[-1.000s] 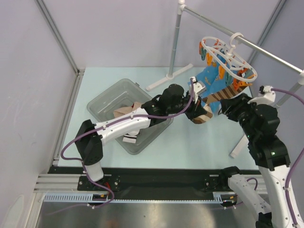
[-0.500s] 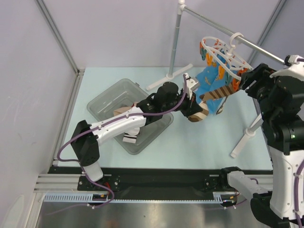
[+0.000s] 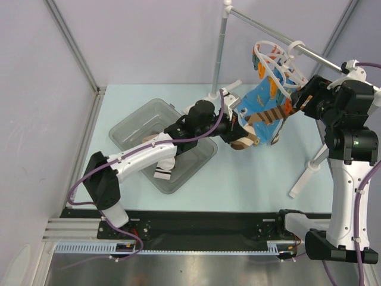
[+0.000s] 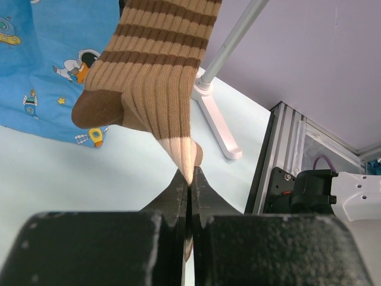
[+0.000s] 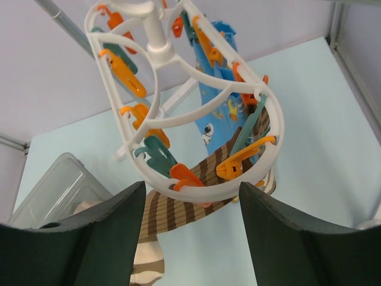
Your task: Remove the socks clipped to the hanger
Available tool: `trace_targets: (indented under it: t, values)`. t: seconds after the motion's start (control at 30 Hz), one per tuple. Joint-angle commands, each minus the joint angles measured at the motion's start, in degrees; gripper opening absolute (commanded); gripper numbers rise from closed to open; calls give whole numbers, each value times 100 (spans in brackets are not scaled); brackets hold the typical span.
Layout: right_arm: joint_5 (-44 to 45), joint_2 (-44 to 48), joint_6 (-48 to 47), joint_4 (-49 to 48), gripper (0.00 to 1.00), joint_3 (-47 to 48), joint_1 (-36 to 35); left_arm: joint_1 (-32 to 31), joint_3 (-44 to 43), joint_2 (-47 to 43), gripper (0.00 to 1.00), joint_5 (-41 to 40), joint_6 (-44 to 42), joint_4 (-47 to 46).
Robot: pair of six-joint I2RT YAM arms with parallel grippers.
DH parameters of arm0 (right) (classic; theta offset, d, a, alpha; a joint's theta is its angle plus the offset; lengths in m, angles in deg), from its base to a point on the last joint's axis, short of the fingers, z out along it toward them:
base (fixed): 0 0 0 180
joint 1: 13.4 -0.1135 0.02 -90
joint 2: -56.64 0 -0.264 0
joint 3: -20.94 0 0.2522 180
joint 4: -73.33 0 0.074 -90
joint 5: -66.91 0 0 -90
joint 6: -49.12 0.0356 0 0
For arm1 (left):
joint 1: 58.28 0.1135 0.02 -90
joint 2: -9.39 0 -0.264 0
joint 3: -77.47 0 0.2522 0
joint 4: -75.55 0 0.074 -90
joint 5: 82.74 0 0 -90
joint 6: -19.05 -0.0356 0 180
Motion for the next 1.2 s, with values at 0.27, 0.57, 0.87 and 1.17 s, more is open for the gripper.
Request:
trace_targets:
  t: [0.27, 0.57, 0.87, 1.17]
  values:
    - [-1062, 249, 381, -895, 66, -480, 10, 96, 27, -411, 0, 85, 188, -184]
    - [-746, 109, 504, -1291, 65, -690, -623, 237, 273, -631, 1, 23, 399, -272]
    - [-236, -295, 496, -1712, 60, -577, -1212, 518, 441, -781, 2, 84, 558, -360]
    - [80, -981, 461, -2134, 59, -252, -1590, 633, 362, -667, 2, 111, 610, -457]
